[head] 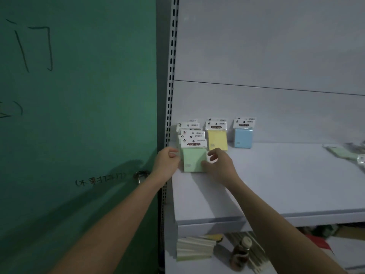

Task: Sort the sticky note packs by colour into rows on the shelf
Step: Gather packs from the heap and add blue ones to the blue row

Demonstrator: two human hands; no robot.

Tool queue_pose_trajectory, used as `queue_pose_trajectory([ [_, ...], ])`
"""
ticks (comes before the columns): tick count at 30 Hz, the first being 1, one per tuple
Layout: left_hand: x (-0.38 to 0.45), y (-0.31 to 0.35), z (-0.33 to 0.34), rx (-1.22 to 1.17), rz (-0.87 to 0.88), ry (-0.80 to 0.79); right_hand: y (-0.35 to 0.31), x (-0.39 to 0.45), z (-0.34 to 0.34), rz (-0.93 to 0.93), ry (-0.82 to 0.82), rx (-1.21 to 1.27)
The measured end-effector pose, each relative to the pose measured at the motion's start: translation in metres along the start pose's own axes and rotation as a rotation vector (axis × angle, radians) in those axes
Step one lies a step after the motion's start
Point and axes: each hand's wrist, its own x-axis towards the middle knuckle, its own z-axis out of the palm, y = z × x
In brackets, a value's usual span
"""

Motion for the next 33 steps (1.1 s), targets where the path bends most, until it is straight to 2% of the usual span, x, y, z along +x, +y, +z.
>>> queue_pose_trajectory([
  [6, -0.022, 0.027, 0.007, 0.13, 0.153, 0.096, -0.003, -0.006, -0.033, 0.027, -0.018, 0.066],
  [12, -0.052, 0.064, 0.055, 0.5, 0.229, 0.001, 0.022, -0.025, -0.103, -0.036, -0.165, -0.141],
  [15, -0.075, 0.079, 0.098, 0.636, 0.191, -0.057, 0.051, -0.044, -0.153, -0.044, -0.188, -0.221],
  [20, -0.126, 0.101, 0.19, 0.659, 0.094, -0.219, 0.115, -0.089, -0.252, -0.005, -0.185, -0.262],
  [27, -0.182, 0.152, 0.324, 0.737, 0.181, -0.307, 0.188, -0.13, -0.379, 0.029, -0.143, -0.364],
  [33, -0.21, 0.167, 0.416, 0.838, 0.251, -0.325, 0.247, -0.133, -0.451, 0.067, -0.107, -0.432],
])
